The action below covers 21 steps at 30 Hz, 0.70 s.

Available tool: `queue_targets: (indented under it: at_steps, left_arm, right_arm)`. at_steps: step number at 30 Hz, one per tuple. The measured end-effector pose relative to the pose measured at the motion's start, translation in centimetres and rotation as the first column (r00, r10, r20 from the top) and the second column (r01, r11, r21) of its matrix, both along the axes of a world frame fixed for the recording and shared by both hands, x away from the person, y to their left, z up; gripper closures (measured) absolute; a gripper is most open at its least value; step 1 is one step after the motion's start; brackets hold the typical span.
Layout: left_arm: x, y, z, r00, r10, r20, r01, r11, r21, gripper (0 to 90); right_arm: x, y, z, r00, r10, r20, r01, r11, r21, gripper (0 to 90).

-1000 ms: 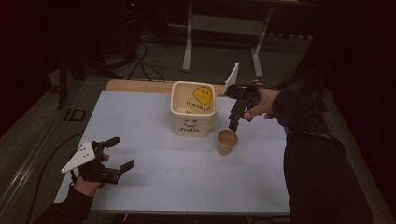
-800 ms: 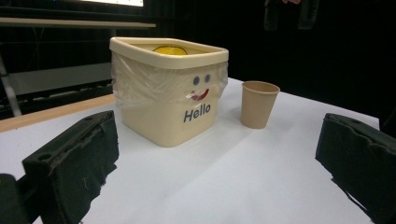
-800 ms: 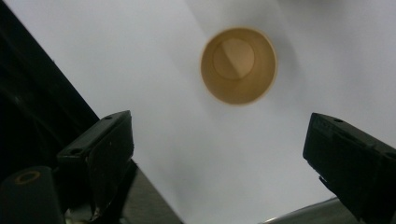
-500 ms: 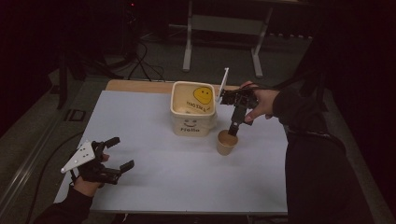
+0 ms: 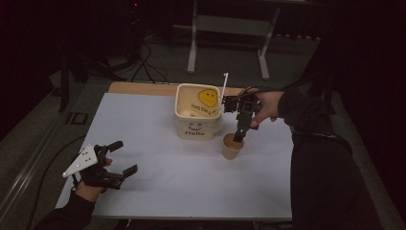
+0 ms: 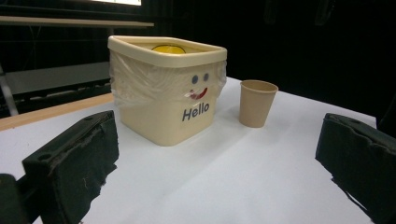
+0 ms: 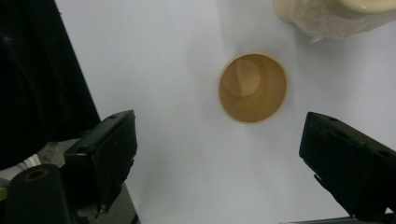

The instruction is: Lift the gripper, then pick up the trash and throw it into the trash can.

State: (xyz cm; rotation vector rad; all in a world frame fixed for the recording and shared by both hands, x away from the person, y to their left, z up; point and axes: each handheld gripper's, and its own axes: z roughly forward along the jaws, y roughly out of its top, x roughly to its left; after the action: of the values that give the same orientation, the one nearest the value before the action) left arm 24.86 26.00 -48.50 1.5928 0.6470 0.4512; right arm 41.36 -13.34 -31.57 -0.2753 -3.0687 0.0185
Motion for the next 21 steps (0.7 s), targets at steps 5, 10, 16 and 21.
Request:
queue_targets:
  at_steps: [5, 10, 16, 21]
  left_arm:
    - [0.1, -0.1, 0.0, 1.0000, -0.006, -0.001, 0.006, 1.0000, -0.001, 0.6]
    - [0.1, -0.1, -0.1, 1.0000, -0.008, -0.001, 0.008, 1.0000, 0.001, 0.7]
    - [0.1, -0.1, 0.0, 0.9999, -0.014, 0.000, 0.014, 0.9999, 0.003, 0.6]
    - [0.2, -0.2, -0.1, 0.9998, -0.021, -0.005, 0.021, 0.9998, 0.003, 0.6]
  right_arm:
    - [0.1, 0.2, 0.4, 0.9996, 0.013, 0.025, -0.013, 0.9999, 0.008, 10.6]
    - [0.3, 0.2, 0.1, 0.9993, 0.012, 0.036, -0.013, 0.9999, 0.010, 9.9]
    - [0.4, 0.1, -0.9, 0.9990, 0.023, 0.037, -0.024, 0.9996, 0.015, 9.8]
    - [0.5, 0.1, -2.3, 0.9985, 0.026, 0.047, -0.027, 0.9995, 0.016, 9.3]
